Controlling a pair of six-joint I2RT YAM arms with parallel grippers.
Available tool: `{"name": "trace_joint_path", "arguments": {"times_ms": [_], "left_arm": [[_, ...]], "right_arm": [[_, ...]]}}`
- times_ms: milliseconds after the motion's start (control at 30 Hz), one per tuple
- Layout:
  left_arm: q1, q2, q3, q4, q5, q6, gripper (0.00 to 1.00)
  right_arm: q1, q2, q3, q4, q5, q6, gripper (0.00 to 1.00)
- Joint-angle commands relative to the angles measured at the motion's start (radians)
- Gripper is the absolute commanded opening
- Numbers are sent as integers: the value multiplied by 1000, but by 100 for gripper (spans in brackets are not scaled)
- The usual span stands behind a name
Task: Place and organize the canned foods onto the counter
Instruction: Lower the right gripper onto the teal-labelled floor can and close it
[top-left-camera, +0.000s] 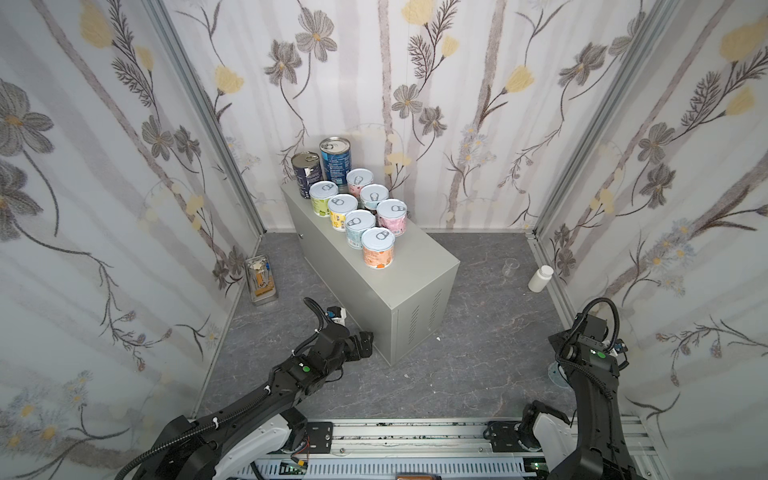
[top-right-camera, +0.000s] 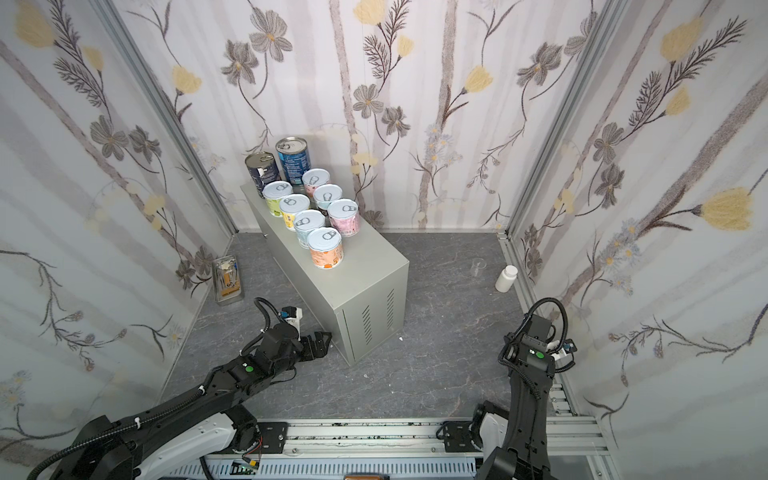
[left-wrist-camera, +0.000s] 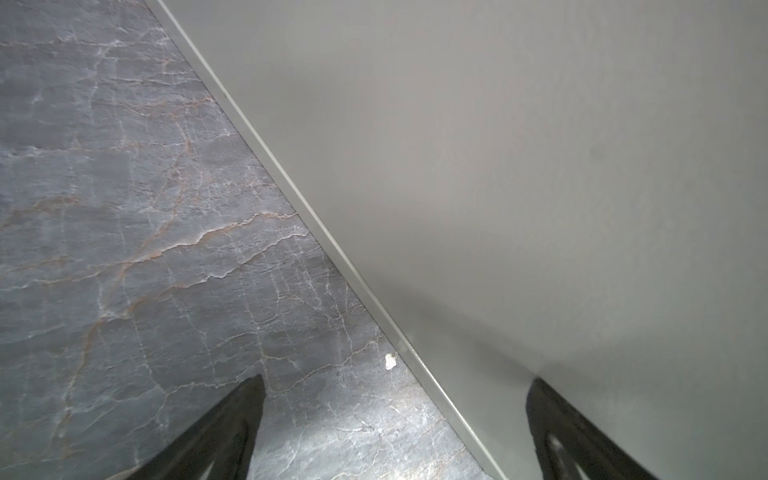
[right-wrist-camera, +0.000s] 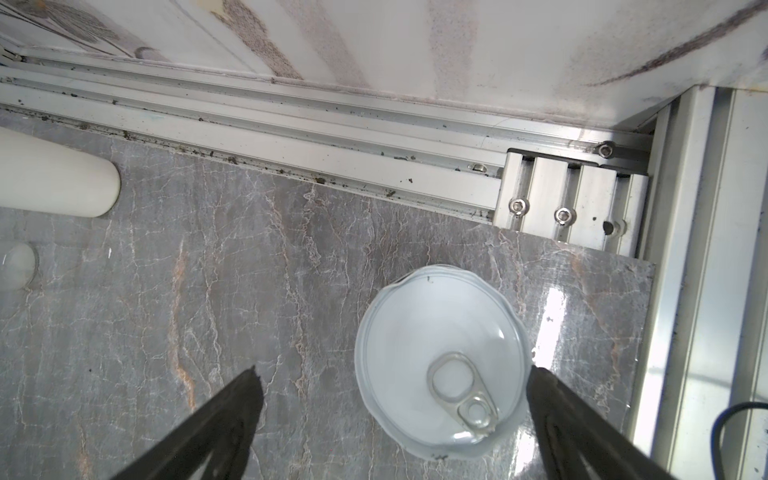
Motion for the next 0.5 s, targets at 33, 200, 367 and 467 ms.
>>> {"name": "trace_joint_path", "arguments": {"times_ms": [33, 200, 367, 467], "left_arm": [[-5, 14, 14, 39, -9, -4, 100], [-8, 25, 17, 41, -9, -2, 100], [-9, 40, 19, 49, -10, -2, 100], [-10, 52, 18, 55, -8, -1, 100]], "right_arm": [[-3, 41, -8, 46, 48, 52, 100], [-5, 78, -10, 55, 57, 66, 100], [-9, 115, -20, 87, 52, 69, 100], [-9, 144, -24, 103, 49, 68, 100]]}}
